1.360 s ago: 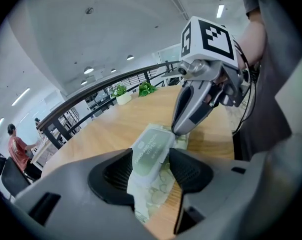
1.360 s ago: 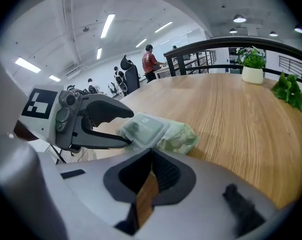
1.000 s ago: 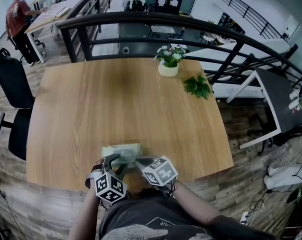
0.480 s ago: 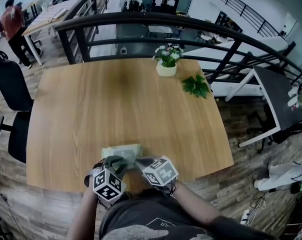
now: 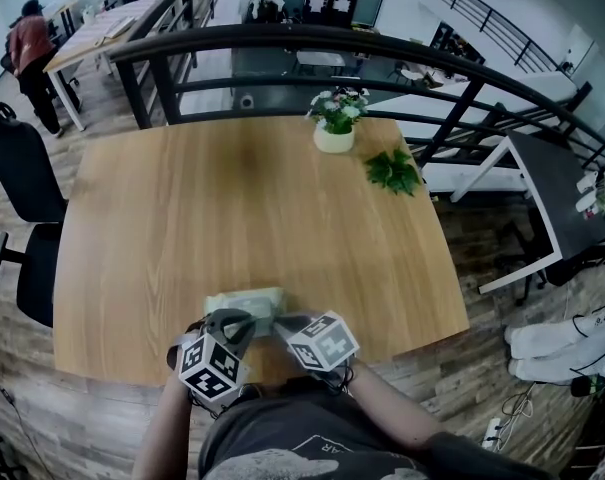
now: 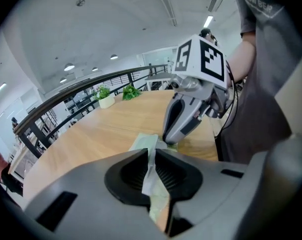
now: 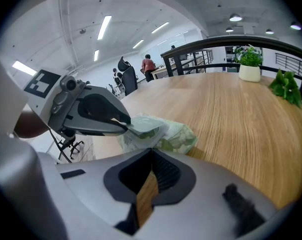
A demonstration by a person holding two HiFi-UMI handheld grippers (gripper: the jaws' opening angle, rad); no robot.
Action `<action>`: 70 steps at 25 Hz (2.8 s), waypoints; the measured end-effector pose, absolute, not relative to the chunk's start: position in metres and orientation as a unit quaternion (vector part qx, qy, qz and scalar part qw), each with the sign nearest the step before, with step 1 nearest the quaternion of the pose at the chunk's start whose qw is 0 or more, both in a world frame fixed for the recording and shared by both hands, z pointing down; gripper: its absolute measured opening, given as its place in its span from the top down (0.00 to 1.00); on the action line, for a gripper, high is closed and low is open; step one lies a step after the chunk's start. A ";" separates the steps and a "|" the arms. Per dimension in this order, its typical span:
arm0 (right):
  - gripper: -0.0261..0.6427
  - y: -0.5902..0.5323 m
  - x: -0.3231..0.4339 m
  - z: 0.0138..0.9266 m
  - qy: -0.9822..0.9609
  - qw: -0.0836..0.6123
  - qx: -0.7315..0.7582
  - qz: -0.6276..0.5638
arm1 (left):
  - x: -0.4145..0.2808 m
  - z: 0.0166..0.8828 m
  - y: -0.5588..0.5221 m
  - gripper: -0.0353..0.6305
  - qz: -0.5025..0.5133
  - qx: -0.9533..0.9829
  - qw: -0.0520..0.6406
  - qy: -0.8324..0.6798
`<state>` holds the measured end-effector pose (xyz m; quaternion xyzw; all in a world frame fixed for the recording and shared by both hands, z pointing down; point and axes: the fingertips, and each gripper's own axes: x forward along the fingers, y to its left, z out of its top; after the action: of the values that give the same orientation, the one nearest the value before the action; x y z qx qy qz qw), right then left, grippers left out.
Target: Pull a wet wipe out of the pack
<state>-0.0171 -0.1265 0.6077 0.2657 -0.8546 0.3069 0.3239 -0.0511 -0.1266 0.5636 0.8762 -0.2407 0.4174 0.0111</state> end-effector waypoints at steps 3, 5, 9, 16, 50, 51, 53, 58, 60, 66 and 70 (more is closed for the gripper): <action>0.92 -0.127 -0.017 0.609 -0.854 0.325 0.266 0.307 | -0.051 0.556 -0.133 0.86 0.411 0.880 0.006 -0.238; 0.92 -0.126 -0.017 0.608 -0.854 0.326 0.266 0.308 | -0.051 0.551 -0.136 0.86 0.408 0.880 0.002 -0.245; 0.92 -0.125 -0.017 0.606 -0.854 0.326 0.264 0.308 | -0.053 0.540 -0.144 0.87 0.393 0.879 -0.006 -0.269; 0.92 -0.126 -0.017 0.606 -0.853 0.327 0.263 0.310 | -0.059 0.529 -0.167 0.87 0.364 0.875 -0.017 -0.320; 0.92 -0.124 -0.014 0.612 -0.855 0.313 0.243 0.334 | -0.071 0.556 -0.240 0.74 0.305 0.860 0.099 -0.398; 0.92 -0.124 -0.014 0.612 -0.855 0.313 0.243 0.333 | -0.073 0.548 -0.239 0.73 0.298 0.860 0.097 -0.403; 0.92 -0.124 -0.013 0.611 -0.855 0.313 0.245 0.331 | -0.075 0.534 -0.232 0.71 0.283 0.861 0.094 -0.411; 0.92 -0.124 -0.012 0.610 -0.855 0.310 0.255 0.329 | -0.072 0.525 -0.194 0.67 0.281 0.870 0.094 -0.394; 0.92 -0.124 -0.014 0.607 -0.855 0.307 0.260 0.329 | -0.072 0.528 -0.181 0.67 0.279 0.869 0.101 -0.396; 0.92 -0.124 -0.015 0.604 -0.853 0.302 0.270 0.328 | -0.065 0.534 -0.154 0.63 0.280 0.866 0.111 -0.398; 0.92 -0.125 -0.015 0.606 -0.853 0.304 0.269 0.327 | -0.057 0.542 -0.141 0.63 0.288 0.865 0.111 -0.395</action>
<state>-0.0145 -0.1246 0.6059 0.2693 -0.8532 0.3274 0.3040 -0.0570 -0.1411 0.5423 0.8652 -0.3952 0.2879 0.1112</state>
